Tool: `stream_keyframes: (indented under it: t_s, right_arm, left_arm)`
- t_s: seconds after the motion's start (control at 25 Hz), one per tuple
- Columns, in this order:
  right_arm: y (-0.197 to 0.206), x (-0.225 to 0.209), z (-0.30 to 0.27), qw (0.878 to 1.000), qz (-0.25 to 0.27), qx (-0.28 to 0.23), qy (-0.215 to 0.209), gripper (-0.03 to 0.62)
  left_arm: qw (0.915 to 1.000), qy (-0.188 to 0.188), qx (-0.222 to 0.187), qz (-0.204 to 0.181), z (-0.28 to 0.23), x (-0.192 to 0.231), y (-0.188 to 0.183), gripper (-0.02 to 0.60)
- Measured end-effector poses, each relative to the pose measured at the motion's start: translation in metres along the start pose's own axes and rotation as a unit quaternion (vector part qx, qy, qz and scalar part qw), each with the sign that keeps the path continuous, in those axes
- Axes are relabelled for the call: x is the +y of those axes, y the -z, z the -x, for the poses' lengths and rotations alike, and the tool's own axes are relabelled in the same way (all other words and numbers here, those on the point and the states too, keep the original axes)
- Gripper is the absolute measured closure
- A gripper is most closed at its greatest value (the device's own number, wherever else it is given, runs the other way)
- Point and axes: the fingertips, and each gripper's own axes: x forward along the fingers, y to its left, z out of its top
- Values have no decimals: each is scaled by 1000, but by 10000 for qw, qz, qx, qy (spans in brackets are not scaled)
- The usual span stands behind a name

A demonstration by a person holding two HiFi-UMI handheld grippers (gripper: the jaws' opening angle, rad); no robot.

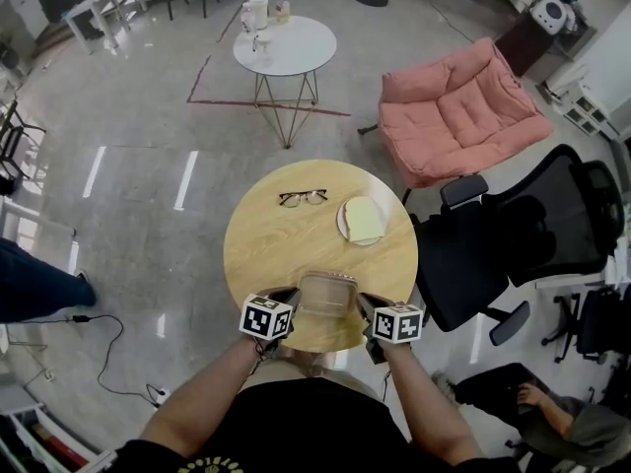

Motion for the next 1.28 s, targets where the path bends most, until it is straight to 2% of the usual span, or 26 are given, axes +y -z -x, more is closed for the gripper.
stream_keyframes:
  t_s: [0.16,0.52,0.68,0.96,1.12,1.28]
  right_arm:
    - [-6,9,11,9997,61,-209,-133,566]
    - [-25,29,49,9966,309,-733,-221,566]
    - [-32,44,70,9928,633,-990,-228,566]
    - [-45,62,100,9868,841,-1347,-331,566]
    - [-49,75,118,9804,1243,-1499,-314,566]
    - [-53,86,136,9743,1460,-1682,-323,566]
  left_arm:
    - [9992,-111,-307,-241,13,-7,-13,552]
    - [9947,-110,-842,-582,44,-34,-34,554]
    - [9905,-209,-1124,-769,62,-46,-44,554]
    - [9824,-324,-1567,-963,91,-67,-55,555]
    - [9753,-505,-1854,-1091,109,-79,-60,555]
    - [9706,-524,-2041,-1165,125,-91,-62,557]
